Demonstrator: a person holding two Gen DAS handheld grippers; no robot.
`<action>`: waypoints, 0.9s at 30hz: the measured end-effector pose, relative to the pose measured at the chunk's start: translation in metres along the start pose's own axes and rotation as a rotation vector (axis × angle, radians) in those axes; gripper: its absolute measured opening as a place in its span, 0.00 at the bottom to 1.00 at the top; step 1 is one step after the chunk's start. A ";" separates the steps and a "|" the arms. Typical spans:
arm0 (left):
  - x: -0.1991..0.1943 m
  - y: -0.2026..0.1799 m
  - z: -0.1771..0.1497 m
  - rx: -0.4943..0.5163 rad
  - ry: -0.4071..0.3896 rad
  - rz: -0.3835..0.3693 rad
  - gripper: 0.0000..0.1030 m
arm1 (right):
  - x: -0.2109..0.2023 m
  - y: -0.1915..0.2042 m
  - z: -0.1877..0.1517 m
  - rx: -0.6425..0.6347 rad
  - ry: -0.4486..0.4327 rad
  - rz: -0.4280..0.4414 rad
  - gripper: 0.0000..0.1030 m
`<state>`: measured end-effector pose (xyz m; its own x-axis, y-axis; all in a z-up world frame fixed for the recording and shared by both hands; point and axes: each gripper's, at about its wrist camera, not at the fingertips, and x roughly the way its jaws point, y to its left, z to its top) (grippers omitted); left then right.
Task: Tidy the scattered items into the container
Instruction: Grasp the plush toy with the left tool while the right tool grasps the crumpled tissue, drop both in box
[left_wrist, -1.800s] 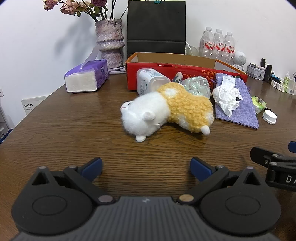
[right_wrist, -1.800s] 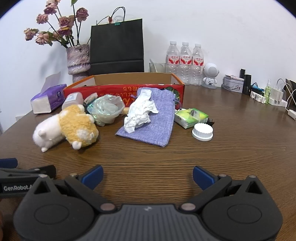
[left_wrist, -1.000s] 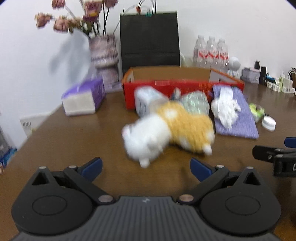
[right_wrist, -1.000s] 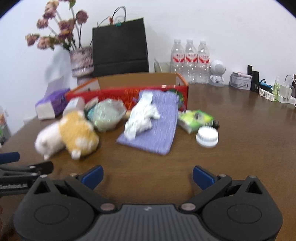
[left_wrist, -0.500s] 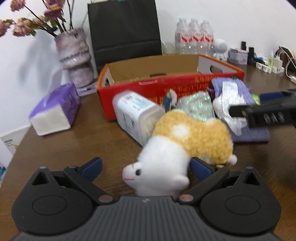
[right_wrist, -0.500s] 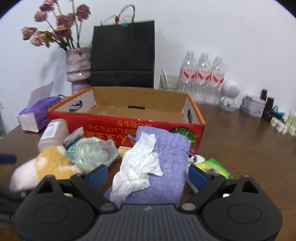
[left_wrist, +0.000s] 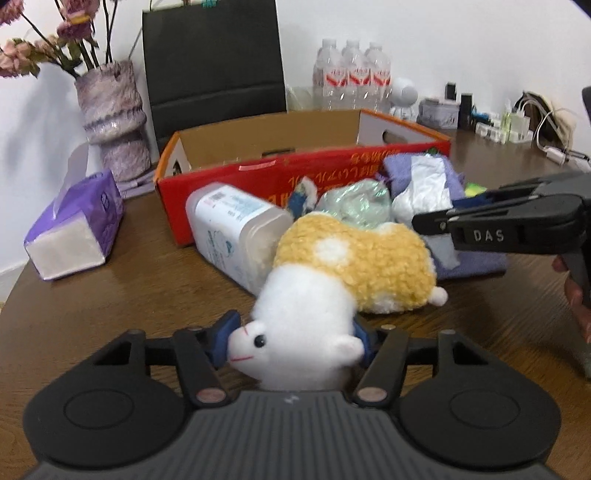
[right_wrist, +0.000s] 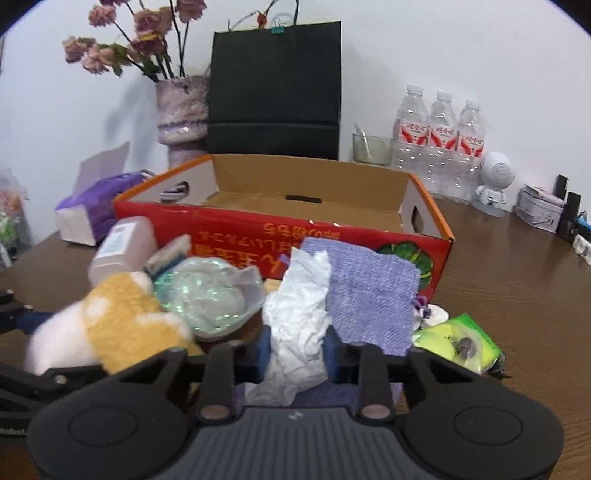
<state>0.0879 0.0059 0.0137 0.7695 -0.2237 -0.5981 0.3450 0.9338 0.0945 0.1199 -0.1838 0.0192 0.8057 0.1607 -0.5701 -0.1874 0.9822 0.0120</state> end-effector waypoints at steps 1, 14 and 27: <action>-0.005 -0.002 -0.001 0.002 -0.025 0.002 0.60 | -0.004 -0.001 -0.002 0.004 -0.013 0.011 0.24; -0.043 0.021 0.072 -0.180 -0.278 0.024 0.60 | -0.039 -0.013 0.044 0.114 -0.199 0.055 0.23; 0.101 0.076 0.140 -0.422 -0.081 0.159 0.61 | 0.087 -0.031 0.104 0.138 -0.024 -0.022 0.25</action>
<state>0.2671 0.0157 0.0718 0.8407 -0.0735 -0.5365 -0.0172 0.9866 -0.1622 0.2542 -0.1897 0.0551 0.8222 0.1396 -0.5518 -0.0919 0.9893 0.1134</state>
